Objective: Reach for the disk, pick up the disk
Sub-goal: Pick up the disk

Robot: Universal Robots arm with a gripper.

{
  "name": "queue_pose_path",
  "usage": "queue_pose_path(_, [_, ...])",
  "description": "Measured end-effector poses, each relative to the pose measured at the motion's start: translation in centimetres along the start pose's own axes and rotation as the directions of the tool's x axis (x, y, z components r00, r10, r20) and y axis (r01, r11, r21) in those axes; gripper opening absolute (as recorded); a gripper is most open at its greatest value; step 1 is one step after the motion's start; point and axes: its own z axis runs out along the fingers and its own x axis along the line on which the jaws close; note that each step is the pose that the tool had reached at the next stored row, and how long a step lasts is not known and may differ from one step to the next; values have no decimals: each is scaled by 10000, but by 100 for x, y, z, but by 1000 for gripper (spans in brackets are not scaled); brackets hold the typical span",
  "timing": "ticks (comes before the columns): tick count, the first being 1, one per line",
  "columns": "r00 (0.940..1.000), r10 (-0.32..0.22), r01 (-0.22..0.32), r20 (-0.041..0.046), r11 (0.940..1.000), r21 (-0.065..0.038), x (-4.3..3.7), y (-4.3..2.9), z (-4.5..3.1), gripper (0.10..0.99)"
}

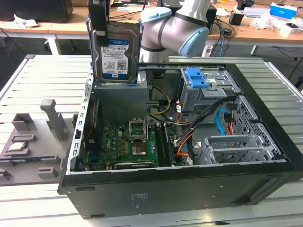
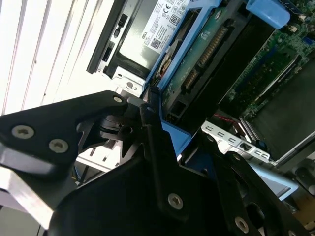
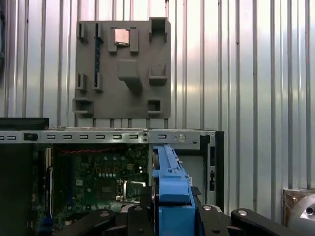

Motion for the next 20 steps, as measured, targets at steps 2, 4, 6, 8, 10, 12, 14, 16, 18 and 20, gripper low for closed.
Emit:
queue_pose_path(2, [10000,-1,1,-1,10000,-2,1,2,-48,369])
queue_pose_path(4, [9999,-9,9,156,10000,-3,1,1,-50,369])
queue_pose_path(6, [9995,-15,15,308,10000,2,8,2,-49,369])
queue_pose_path(8, [9995,-13,13,308,10000,1,8,2,-50,369])
queue_pose_path(10, [9995,-15,15,305,10000,1,23,2,-50,369])
queue_pose_path(12, [9995,-14,14,303,10000,0,56,2,-49,369])
queue_pose_path(14, [9995,-16,16,304,10000,0,119,2,-48,369])
queue_pose_path(16, [9995,-14,14,305,10000,1,175,3,-46,369])
queue_pose_path(18, [9995,-15,15,304,10000,0,242,4,-45,369])
queue_pose_path(20, [9995,-15,15,305,10000,1,299,4,-44,369])
